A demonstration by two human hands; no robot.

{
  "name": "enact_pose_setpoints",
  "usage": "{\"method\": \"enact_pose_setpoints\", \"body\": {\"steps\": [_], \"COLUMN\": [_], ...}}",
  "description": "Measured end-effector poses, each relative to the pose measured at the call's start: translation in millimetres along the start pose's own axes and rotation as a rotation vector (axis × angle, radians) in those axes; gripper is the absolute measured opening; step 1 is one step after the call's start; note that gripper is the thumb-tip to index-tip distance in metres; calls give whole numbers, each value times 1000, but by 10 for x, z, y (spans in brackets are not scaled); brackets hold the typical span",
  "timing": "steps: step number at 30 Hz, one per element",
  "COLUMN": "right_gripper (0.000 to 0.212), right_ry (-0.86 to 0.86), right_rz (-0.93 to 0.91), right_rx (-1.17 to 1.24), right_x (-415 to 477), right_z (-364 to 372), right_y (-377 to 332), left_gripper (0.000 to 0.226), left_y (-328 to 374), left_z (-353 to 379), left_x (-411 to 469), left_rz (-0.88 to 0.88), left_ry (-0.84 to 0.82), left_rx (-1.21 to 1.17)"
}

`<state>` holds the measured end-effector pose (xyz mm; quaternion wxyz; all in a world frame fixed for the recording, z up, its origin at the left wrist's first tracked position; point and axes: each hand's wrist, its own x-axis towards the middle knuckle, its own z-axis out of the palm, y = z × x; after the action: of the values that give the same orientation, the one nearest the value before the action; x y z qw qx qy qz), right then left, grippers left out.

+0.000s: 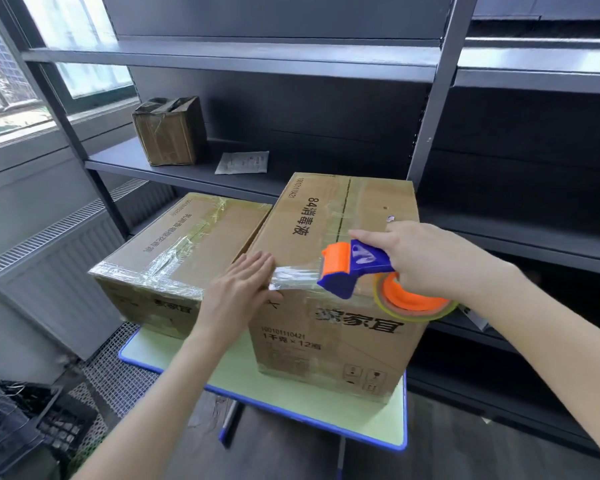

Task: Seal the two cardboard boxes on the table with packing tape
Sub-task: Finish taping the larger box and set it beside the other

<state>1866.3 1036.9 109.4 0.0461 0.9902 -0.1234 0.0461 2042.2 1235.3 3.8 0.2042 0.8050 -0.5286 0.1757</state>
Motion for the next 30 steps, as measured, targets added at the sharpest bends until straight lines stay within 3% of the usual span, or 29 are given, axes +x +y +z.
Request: {"method": "enact_pose_setpoints", "body": {"steps": [13, 18, 23, 30], "right_gripper": [83, 87, 84, 80], "right_ry": [-139, -177, -155, -125], "right_rz": [6, 29, 14, 3], "right_rx": [73, 66, 72, 18], "right_x": [-36, -234, -247, -265], "right_z": [-77, 0, 21, 42], "right_y": [417, 521, 566, 551], "left_gripper": [56, 58, 79, 66], "left_y": [-113, 2, 344, 1000], "left_z": [-57, -44, 53, 290], "left_x": [6, 48, 92, 212], "left_rz": [-177, -136, -1, 82], "left_ry": [36, 12, -137, -13], "left_rx": [-178, -71, 137, 81]}}
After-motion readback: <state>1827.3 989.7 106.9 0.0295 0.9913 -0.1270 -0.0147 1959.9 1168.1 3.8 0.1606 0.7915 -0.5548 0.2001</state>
